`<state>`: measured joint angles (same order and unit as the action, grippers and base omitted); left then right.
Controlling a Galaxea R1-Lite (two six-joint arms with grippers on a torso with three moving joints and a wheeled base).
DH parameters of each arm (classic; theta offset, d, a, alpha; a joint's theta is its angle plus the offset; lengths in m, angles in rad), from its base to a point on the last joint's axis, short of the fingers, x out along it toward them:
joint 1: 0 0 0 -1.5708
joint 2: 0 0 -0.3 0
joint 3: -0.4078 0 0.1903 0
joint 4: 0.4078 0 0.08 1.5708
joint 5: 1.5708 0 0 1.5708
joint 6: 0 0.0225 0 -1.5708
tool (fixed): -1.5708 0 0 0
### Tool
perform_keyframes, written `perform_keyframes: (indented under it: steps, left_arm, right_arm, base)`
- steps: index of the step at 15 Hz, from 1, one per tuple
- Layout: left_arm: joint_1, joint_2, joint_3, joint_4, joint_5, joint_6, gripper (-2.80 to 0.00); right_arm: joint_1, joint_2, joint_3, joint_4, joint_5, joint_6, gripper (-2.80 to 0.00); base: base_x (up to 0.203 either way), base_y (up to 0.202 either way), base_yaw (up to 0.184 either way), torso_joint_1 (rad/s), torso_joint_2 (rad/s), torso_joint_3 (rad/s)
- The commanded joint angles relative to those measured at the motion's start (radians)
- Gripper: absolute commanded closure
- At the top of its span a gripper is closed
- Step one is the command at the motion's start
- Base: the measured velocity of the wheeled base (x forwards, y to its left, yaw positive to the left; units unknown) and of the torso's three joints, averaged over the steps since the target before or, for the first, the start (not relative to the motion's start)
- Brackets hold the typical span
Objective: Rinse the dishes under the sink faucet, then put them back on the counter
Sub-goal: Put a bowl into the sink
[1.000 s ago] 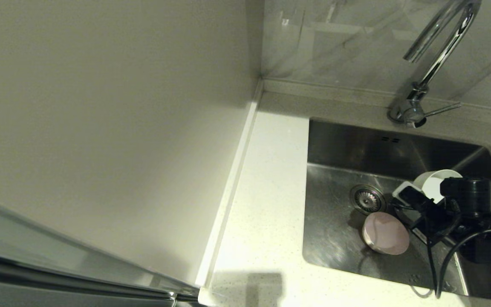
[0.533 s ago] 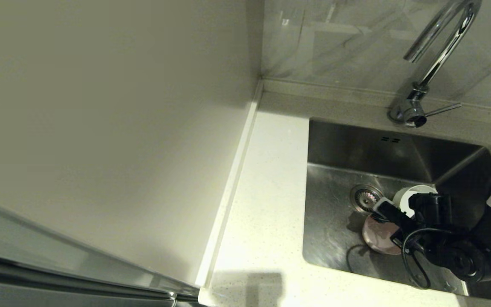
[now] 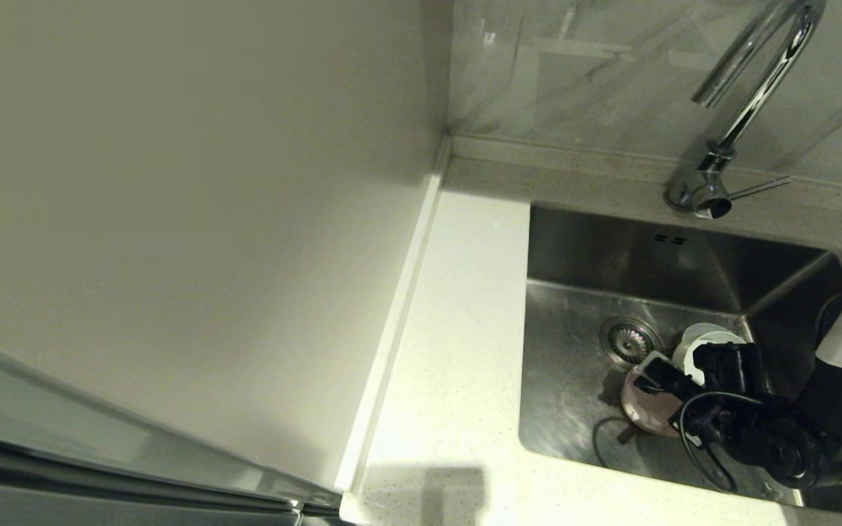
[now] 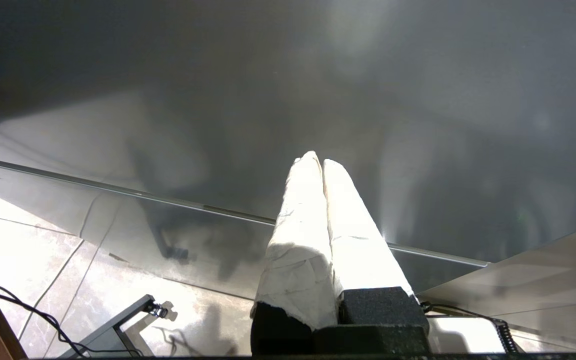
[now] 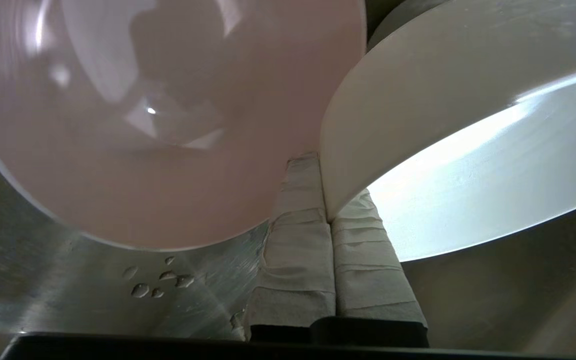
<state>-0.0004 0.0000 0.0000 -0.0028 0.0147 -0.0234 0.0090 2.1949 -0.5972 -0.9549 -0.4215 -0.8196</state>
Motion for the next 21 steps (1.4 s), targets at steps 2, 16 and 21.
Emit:
perform_keyframes:
  steps: [2,16,21]
  left_arm:
    - [-0.001,-0.003,0.000,0.000,0.001,-0.001,0.00]
    - [0.000,-0.003,0.000,0.000,0.001,-0.001,0.00]
    - [-0.001,-0.003,0.000,0.000,0.001,0.000,0.00]
  right_arm:
    - [-0.010,0.009,0.015,-0.005,-0.001,-0.003,0.00]
    - [-0.026,0.066,0.032,-0.138,0.000,-0.006,-2.80]
    - [-0.041,-0.080,0.070,-0.140,0.011,0.002,-2.80]
  base:
    - [0.000,0.000,0.000,0.000,0.00,0.000]
    - [0.000,0.000,0.000,0.000,0.00,0.000]
    - [0.000,0.000,0.000,0.000,0.00,0.000]
